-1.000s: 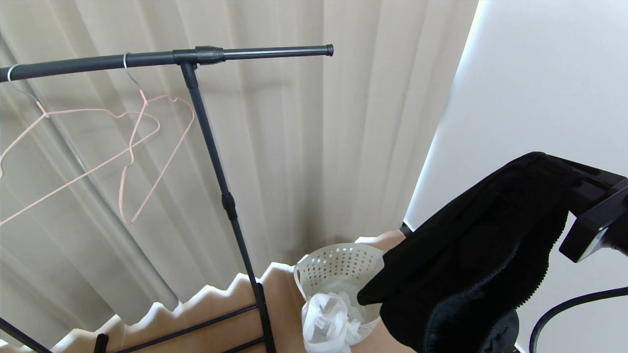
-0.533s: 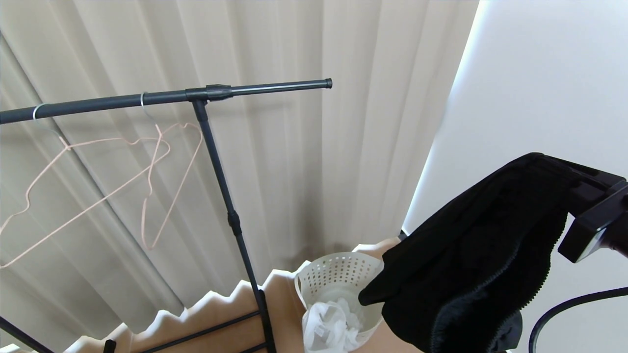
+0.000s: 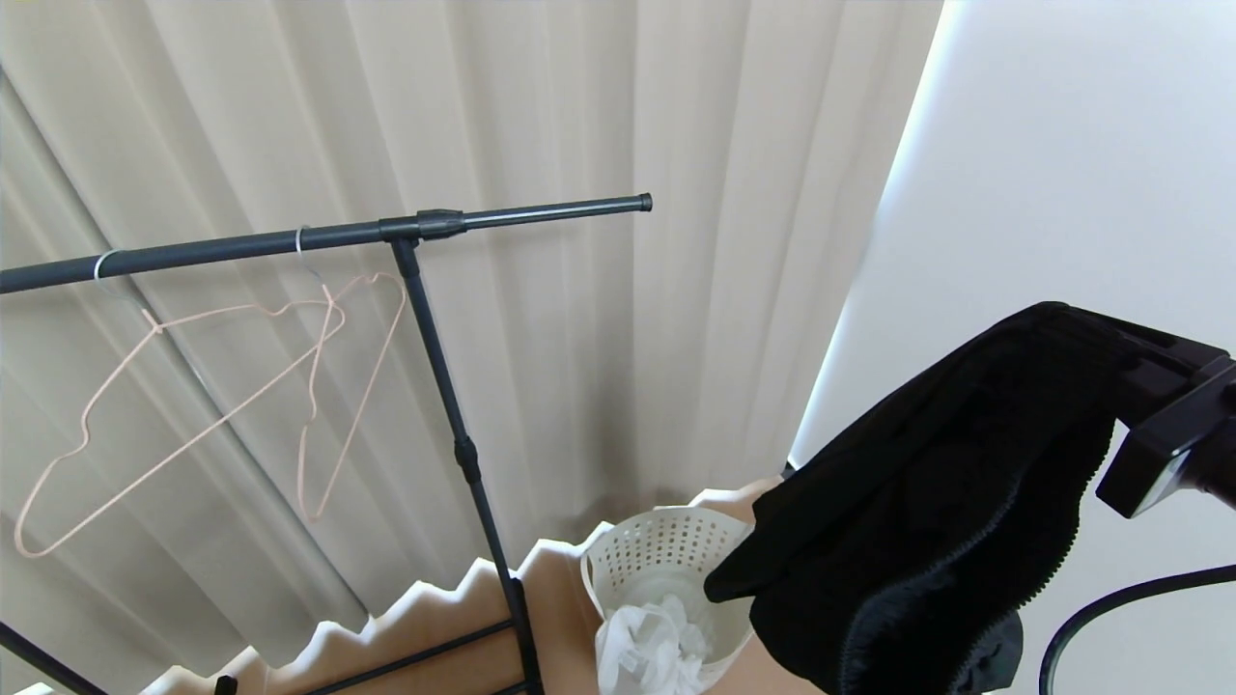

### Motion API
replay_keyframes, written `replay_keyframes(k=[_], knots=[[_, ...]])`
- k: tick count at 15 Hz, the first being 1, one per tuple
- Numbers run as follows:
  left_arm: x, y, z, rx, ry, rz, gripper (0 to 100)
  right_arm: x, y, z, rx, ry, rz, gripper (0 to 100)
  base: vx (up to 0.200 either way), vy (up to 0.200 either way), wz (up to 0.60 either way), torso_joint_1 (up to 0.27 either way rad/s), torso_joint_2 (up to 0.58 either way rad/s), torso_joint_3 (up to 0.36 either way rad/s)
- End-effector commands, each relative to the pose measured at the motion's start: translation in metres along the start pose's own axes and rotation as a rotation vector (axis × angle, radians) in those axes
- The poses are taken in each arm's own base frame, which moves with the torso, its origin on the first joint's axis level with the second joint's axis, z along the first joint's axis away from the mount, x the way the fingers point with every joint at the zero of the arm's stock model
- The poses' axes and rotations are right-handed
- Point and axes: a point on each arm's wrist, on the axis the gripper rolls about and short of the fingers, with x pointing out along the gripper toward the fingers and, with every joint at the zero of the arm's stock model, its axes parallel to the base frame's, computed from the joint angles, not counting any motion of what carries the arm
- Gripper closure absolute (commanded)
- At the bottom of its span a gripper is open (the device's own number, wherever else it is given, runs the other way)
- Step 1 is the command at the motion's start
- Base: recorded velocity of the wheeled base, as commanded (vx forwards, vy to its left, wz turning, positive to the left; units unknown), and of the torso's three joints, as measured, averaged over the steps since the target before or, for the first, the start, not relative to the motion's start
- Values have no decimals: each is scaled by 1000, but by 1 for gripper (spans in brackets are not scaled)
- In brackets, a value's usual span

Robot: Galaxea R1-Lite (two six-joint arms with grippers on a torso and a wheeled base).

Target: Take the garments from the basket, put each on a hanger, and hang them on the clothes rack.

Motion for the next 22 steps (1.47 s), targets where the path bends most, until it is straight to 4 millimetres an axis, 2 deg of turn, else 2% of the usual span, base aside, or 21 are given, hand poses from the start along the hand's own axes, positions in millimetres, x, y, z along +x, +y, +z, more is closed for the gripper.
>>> replay_keyframes(k=[1,7,13,20,22], knots=[[0,0,0,0,-1,0,0,0,1,-1,-2,3,3,100,0,0,0,178,-359,-193],[0,0,0,2,-1,-4,0,-1,2,-6,-24,11,24,100,0,0,0,81,-175,-90],[0,0,0,0,-1,1,0,-1,-1,-10,-33,7,46,100,0,0,600,6,-5,2],[0,0,0,0,-1,1,0,-1,-1,-10,-32,6,45,100,0,0,0,0,0,0],[0,0,0,0,-1,1,0,-1,-1,-10,-32,6,45,100,-200,200,0,7,-5,2]])
